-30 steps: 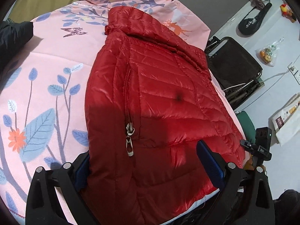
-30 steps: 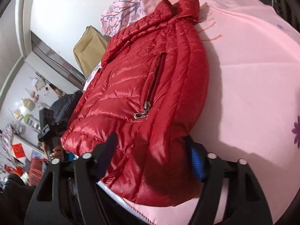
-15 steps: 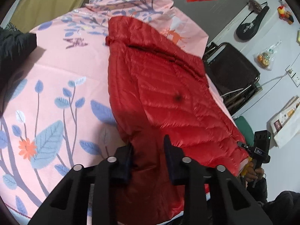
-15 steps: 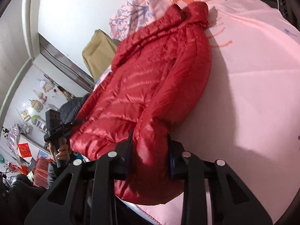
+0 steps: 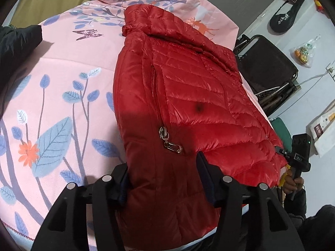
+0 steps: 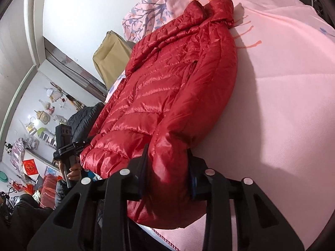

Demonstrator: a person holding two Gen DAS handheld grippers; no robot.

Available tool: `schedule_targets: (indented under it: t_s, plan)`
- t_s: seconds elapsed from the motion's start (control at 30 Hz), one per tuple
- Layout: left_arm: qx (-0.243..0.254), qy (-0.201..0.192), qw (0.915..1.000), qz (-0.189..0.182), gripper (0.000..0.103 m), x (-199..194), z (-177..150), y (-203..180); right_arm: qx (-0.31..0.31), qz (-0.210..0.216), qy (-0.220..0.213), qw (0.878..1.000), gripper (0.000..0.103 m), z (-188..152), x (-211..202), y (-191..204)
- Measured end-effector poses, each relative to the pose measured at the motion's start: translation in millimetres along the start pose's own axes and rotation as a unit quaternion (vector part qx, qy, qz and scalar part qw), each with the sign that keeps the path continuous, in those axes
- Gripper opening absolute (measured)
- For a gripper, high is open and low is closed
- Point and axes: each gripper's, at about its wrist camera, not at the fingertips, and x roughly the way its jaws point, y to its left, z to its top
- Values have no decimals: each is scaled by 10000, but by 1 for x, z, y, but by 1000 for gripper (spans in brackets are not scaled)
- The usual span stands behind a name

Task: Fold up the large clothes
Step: 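Grasp the jacket hem with both tools closed together, then lift the hem with both tools and fold it toward the collar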

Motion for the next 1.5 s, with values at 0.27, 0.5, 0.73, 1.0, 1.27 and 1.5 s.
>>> schedule_targets:
  t_s: [0.27, 0.5, 0.73, 1.0, 1.27, 1.5]
  plan:
    - [42, 3, 10000, -52, 58, 0, -5, -11, 54, -184, 215, 9996, 41, -4, 9, -2]
    - [-25, -228, 9997, -46, 17, -11, 1, -12, -122, -145, 142, 9997, 35, -2, 9, 7]
    - [156, -628, 9973, -355, 15, -33, 32, -35, -22, 198, -133, 9997, 33, 22, -6, 17]
    - [302, -1018, 9925, -607, 15, -49, 89, -55, -75, 786, -705, 9944, 30, 78, -30, 37]
    - [702, -1055, 9906, -511, 15, -36, 152, -81, -258, 808, -957, 9918, 30, 147, -26, 58]
    - [688, -1150, 9899, -464, 15, -17, 216, -78, 96, 750, -1277, 9889, 29, 220, -10, 42]
